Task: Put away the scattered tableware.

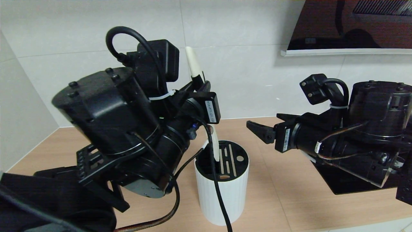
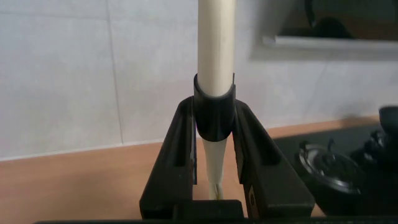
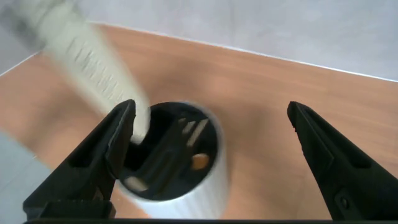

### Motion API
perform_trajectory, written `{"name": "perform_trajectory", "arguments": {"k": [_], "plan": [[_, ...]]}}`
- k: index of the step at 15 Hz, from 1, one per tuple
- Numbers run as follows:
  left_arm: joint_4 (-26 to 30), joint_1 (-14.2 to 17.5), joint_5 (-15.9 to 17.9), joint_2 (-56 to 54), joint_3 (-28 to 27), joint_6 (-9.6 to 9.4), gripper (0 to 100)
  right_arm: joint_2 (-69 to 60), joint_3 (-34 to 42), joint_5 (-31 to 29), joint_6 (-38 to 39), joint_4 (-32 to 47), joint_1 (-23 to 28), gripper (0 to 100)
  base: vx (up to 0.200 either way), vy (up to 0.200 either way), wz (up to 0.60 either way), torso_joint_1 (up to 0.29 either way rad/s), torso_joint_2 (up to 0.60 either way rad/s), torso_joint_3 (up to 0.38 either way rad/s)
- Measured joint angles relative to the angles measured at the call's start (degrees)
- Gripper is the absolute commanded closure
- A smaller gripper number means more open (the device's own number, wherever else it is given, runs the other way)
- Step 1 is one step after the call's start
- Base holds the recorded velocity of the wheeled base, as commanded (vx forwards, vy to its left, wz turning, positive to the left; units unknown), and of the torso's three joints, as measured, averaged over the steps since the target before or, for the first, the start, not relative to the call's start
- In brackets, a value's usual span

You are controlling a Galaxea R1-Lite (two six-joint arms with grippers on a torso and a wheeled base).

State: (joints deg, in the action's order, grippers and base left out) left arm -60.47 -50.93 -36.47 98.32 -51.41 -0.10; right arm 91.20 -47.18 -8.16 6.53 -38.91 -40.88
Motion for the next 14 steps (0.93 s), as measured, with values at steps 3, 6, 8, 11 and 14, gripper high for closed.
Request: {"name": "perform_trajectory", "arguments": {"k": [3, 6, 8, 11, 14], "plan": [[0.0, -0.3, -0.1, 1.6, 0.3, 0.07, 100, 0.1, -0.1, 0.0, -0.2, -0.1, 2.0, 0, 0.0, 0.0, 0.0, 0.0, 0.0, 0.0], [0.0, -0.2, -0.1, 2.1, 0.4, 0.1, 100, 0.3, -0.2, 0.0, -0.2, -0.1, 3.0, 0, 0.0, 0.0, 0.0, 0.0, 0.0, 0.0], [0.0, -0.1, -0.1, 2.3, 0.5, 0.15, 100, 0.3, -0.2, 0.0, -0.2, -0.1, 3.2, 0, 0.0, 0.0, 0.0, 0.0, 0.0, 0.0], [-0.1, -0.1, -0.1, 3.2, 1.2, 0.54, 100, 0.4, -0.2, 0.0, -0.2, -0.1, 3.2, 0, 0.0, 0.0, 0.0, 0.0, 0.0, 0.0], [-0.1, 0.0, -0.3, 4.4, 2.0, 1.46, 100, 0.4, -0.2, 0.0, -0.2, -0.1, 3.2, 0, 0.0, 0.0, 0.0, 0.0, 0.0, 0.0]]}}
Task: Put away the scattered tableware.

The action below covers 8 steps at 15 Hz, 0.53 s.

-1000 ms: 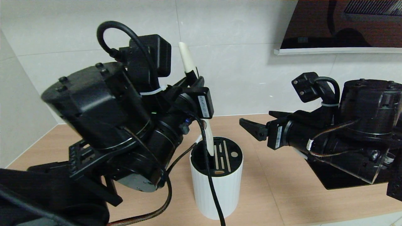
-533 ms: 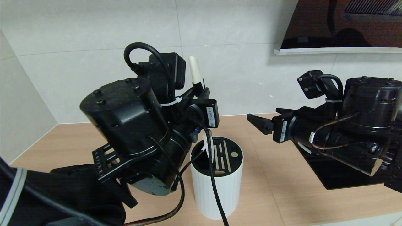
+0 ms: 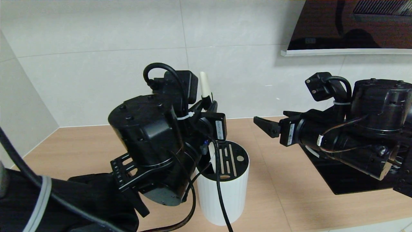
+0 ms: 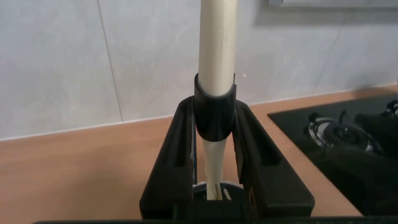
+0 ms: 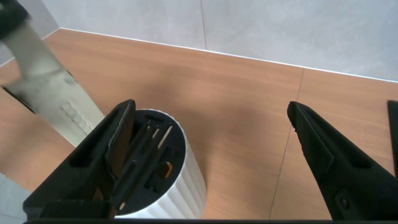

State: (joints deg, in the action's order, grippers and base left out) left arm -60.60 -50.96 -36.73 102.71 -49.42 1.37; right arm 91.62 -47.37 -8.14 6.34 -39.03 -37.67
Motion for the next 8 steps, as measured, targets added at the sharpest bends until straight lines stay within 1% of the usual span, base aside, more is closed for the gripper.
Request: {"name": "perform_trajectory", "arguments": {"k": [3, 8], "plan": [[0.0, -0.1, -0.2, 0.9, 0.6, 0.18, 100, 0.0, 0.1, 0.0, 0.0, 0.0, 0.0, 0, 0.0, 0.0, 0.0, 0.0, 0.0, 0.0], [0.0, -0.1, -0.3, 3.2, 1.8, 1.78, 100, 0.1, 0.3, 0.0, 0.0, 0.0, 0.0, 0, 0.0, 0.0, 0.0, 0.0, 0.0, 0.0]]}}
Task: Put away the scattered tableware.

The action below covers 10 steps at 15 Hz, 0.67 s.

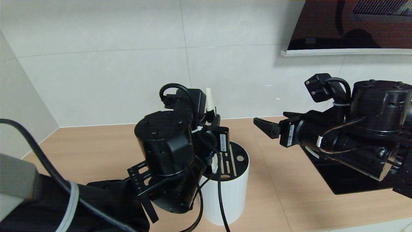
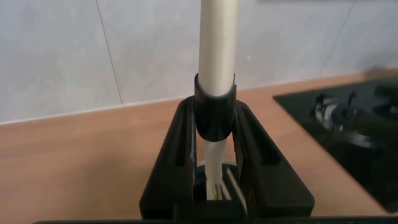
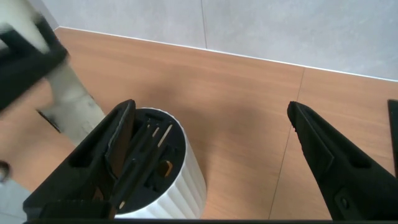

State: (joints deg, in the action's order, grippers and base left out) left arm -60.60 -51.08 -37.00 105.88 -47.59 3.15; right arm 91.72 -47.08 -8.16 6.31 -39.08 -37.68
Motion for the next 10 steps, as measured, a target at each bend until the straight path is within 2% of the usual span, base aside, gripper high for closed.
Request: {"name": "perform_trajectory", "arguments": {"k": [10], "plan": [[0.1, -0.9, 0.0, 4.0, 2.6, 0.09, 100, 0.0, 0.2, 0.0, 0.0, 0.0, 0.0, 0, 0.0, 0.0, 0.0, 0.0, 0.0, 0.0]]}}
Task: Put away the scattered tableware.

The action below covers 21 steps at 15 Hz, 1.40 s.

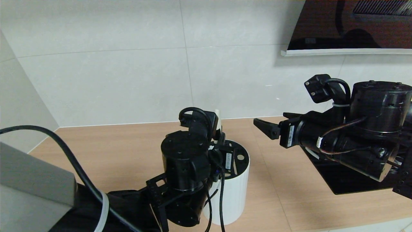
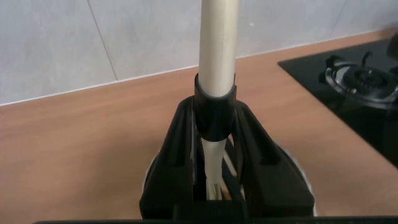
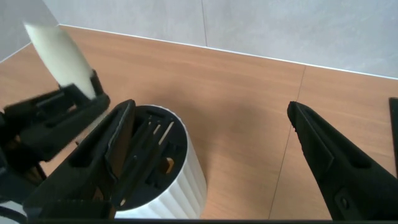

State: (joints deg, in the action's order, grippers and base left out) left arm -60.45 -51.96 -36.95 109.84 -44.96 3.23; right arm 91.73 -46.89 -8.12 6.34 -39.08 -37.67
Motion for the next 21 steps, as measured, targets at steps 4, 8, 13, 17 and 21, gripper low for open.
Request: {"name": "perform_trajectory", "arguments": {"k": [4, 8, 13, 17, 21], "plan": [[0.1, -0.1, 0.0, 0.6, 0.4, 0.0, 100, 0.2, 0.0, 0.0, 0.0, 0.0, -0.1, 0, 0.0, 0.0, 0.0, 0.0, 0.0, 0.0], [0.1, -0.1, 0.0, 0.9, 0.6, 0.0, 100, 0.4, 0.1, 0.0, 0.0, 0.0, -0.2, 0, 0.0, 0.0, 0.0, 0.0, 0.0, 0.0], [0.1, -0.1, 0.0, 1.1, 1.1, -0.15, 0, 0.7, 0.1, 0.0, 0.0, 0.0, -0.3, 0, 0.0, 0.0, 0.0, 0.0, 0.0, 0.0], [0.1, -0.1, 0.0, 1.1, 1.1, -0.17, 0, 0.7, 0.1, 0.0, 0.0, 0.0, -0.3, 0, 0.0, 0.0, 0.0, 0.0, 0.0, 0.0], [0.0, -0.1, 0.0, 0.9, 1.1, -0.17, 0, 0.7, 0.1, 0.0, 0.0, 0.0, -0.3, 0, 0.0, 0.0, 0.0, 0.0, 0.0, 0.0]]}}
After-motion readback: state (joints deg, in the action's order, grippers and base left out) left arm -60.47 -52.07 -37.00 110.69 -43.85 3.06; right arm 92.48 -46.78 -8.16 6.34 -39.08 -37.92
